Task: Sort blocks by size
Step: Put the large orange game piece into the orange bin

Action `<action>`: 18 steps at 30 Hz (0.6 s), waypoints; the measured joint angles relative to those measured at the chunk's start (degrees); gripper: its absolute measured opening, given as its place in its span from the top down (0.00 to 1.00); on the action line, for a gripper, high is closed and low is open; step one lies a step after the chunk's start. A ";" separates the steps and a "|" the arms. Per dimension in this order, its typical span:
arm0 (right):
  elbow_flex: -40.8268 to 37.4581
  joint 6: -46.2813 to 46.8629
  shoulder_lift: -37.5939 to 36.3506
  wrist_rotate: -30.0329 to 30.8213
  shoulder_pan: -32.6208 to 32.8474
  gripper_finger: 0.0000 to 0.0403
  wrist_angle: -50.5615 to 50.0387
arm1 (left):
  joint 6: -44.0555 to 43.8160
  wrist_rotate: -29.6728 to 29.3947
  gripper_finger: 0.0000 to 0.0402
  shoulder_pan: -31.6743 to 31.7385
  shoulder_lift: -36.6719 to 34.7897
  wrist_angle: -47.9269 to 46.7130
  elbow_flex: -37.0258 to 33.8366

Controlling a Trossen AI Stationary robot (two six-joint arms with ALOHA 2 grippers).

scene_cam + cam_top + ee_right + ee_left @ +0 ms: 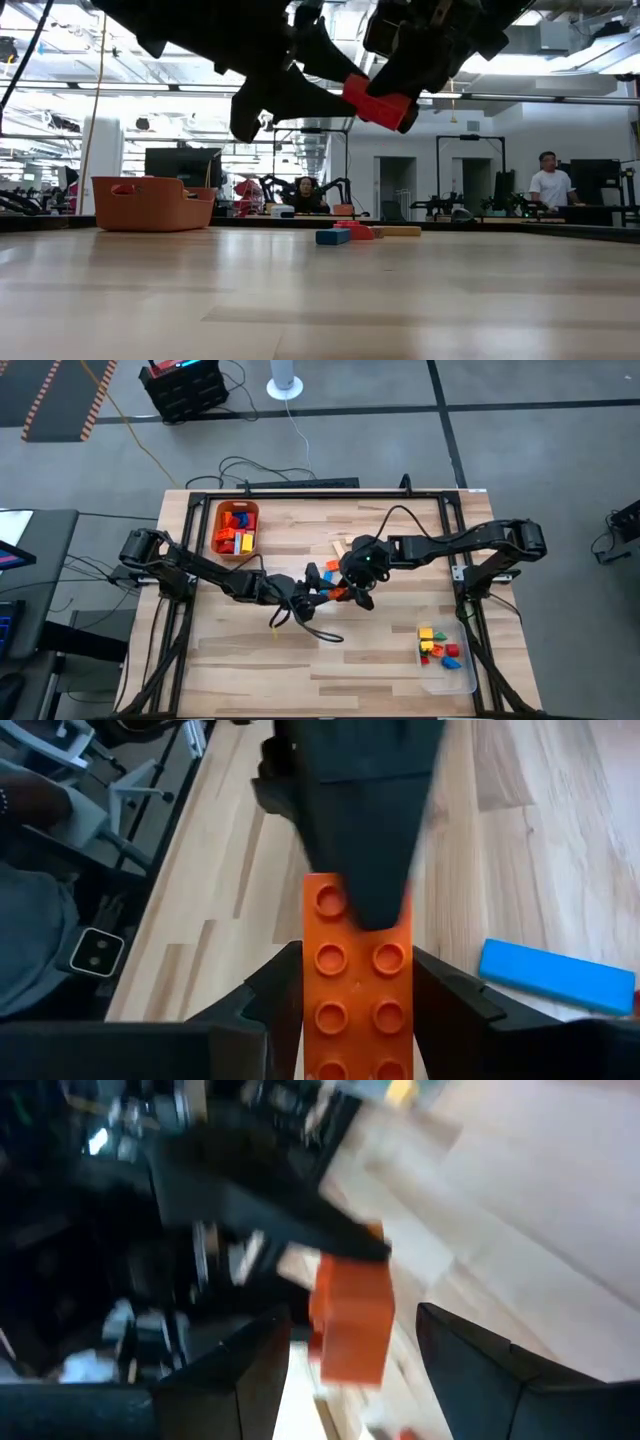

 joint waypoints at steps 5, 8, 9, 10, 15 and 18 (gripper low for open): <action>0.00 0.96 0.00 0.00 0.13 0.57 1.06 | 3.91 6.38 0.47 0.29 0.00 0.98 0.02; 0.00 1.80 0.00 0.00 0.29 0.57 1.90 | 5.29 9.61 0.47 0.93 0.00 1.31 0.02; 0.00 1.93 0.00 0.04 0.46 0.56 2.24 | 5.35 9.91 0.48 1.26 0.00 1.31 0.02; -0.02 1.99 0.00 0.05 0.56 0.56 2.48 | 5.13 10.32 0.48 1.60 0.00 1.31 0.02; 0.03 2.06 0.02 0.33 1.91 0.55 4.42 | 1.31 10.15 0.56 2.72 0.00 1.86 0.02; 0.02 2.05 0.11 0.39 2.63 0.55 5.67 | 1.56 10.53 0.64 2.63 0.04 3.14 0.01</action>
